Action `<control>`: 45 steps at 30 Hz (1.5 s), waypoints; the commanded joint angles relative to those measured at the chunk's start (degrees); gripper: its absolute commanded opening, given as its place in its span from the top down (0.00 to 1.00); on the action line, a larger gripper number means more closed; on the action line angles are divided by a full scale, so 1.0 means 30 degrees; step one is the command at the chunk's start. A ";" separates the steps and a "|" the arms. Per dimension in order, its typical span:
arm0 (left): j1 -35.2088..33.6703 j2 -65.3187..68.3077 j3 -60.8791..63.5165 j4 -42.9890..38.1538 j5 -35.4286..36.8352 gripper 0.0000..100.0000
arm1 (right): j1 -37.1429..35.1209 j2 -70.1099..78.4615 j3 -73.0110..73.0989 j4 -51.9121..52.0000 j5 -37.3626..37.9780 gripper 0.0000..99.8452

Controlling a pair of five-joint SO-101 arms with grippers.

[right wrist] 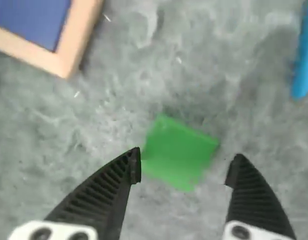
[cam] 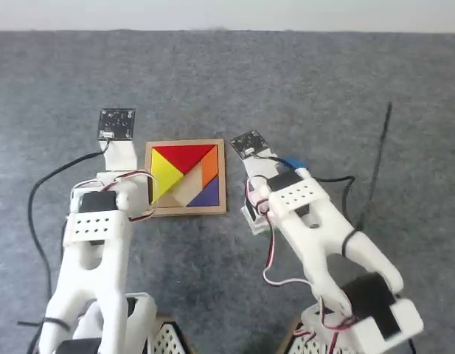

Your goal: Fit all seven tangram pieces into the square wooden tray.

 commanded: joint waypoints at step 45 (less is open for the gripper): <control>-0.0029 -0.0733 0.0132 -0.0352 -0.0205 0.99 | -0.1626 0.1861 -0.1846 -0.1597 -0.2696 0.96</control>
